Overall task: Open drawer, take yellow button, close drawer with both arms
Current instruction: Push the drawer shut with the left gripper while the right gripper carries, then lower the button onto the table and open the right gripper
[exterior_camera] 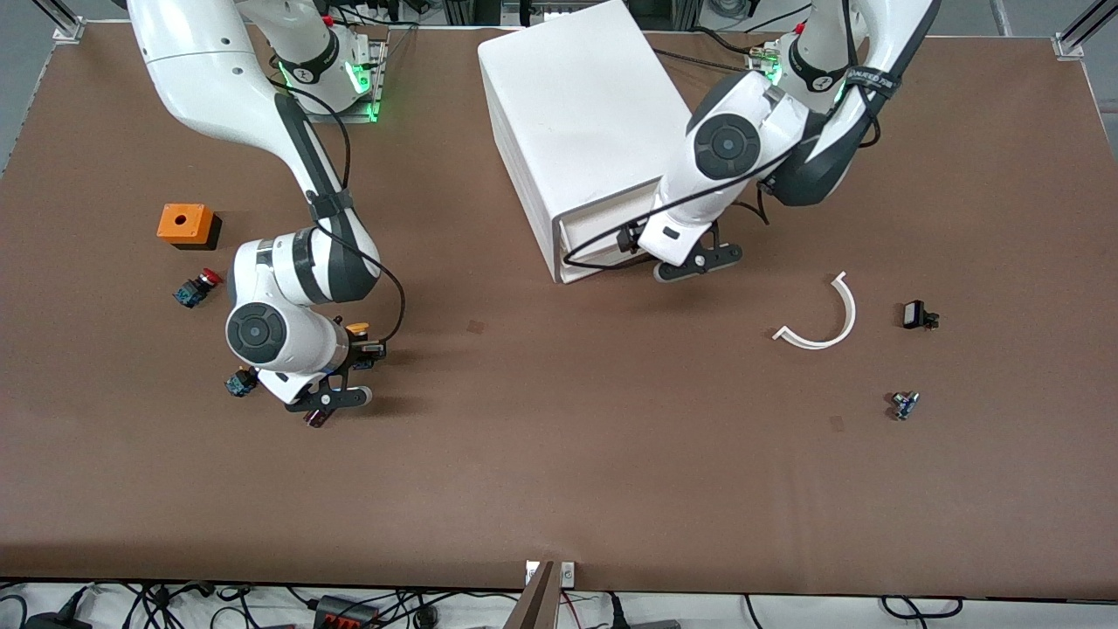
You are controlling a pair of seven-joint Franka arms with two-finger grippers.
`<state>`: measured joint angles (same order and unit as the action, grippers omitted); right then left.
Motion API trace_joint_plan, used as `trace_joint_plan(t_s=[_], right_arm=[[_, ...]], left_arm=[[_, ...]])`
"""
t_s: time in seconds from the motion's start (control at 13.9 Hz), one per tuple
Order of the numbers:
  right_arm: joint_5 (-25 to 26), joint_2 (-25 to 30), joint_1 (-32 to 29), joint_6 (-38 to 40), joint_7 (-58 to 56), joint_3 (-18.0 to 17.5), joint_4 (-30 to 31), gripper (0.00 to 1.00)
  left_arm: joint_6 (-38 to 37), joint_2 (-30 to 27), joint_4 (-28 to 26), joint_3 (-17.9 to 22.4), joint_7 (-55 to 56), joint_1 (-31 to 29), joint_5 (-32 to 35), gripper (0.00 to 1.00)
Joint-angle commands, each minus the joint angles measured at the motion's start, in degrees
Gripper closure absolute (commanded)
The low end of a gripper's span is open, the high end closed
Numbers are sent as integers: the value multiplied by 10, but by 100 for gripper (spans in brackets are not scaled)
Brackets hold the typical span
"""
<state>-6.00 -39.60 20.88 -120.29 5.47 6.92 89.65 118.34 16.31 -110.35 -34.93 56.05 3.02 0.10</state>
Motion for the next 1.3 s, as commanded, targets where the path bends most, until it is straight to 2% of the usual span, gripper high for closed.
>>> trace_joint_plan(t_s=[0.0,0.22,0.29,0.36,0.43,0.65,1.01,1.22], right_arm=[[-11,-9,-3,-20,-15,-11,7,100],[-11,-21,-3,-22,-13,-16,7,100],[-11,-23,-3,-22,-13,-16,7,95],[-11,-21,-2,-21,-7,-16,6,50],[-11,-18,-2,-17,-5,-15,5,1],[-10,10,-6,-3,-6,-12,-5,0],[-4,58,-3,126,1,19,-76,0],[-4,95,-4,209,1,40,-113,0]], left_arm=[[-16,-23,-20,-32,25,-11,-6,0],[-33,-22,-21,-44,26,-10,-11,0],[-36,-22,-20,-44,26,-11,-18,0],[-37,-23,-20,-44,25,-11,-22,0],[-37,-23,-20,-44,26,-11,-23,0],[-37,-21,-19,-44,25,-11,-23,0],[-43,-22,-7,-42,8,-21,-16,0],[-86,-22,48,-37,-54,-66,-12,0]])
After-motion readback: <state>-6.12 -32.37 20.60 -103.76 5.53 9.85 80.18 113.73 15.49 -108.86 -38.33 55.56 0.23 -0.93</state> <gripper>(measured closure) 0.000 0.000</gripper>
